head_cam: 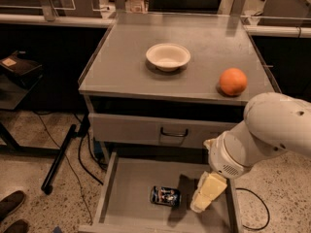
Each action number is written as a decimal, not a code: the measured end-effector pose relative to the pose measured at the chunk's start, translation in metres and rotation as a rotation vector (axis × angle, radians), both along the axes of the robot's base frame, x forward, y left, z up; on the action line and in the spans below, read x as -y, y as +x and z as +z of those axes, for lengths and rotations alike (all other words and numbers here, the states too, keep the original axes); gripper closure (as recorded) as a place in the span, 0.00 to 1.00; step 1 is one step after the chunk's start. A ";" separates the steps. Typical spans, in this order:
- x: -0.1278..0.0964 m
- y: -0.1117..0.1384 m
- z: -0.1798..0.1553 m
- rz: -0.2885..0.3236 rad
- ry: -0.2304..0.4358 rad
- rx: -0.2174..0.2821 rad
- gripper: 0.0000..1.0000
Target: Pick pepsi can from middle drawer and place on counter
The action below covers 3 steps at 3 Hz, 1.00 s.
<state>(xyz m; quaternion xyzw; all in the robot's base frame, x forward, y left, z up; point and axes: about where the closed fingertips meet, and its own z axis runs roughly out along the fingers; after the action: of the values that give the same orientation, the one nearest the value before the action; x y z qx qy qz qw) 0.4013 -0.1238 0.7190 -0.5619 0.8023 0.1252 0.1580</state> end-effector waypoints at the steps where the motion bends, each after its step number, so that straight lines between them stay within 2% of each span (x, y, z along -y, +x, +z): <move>1: 0.000 0.000 0.000 0.000 0.000 -0.001 0.00; 2: -0.007 -0.004 -0.032 -0.027 0.041 -0.039 0.00; 3: -0.018 0.000 -0.079 -0.056 0.107 -0.062 0.00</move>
Offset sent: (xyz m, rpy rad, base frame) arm -0.0074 0.0168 -0.0815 0.1091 0.0998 -0.0755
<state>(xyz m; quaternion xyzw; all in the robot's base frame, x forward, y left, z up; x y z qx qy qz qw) 0.4016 -0.1054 0.6400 -0.5258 0.8144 0.1806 0.1662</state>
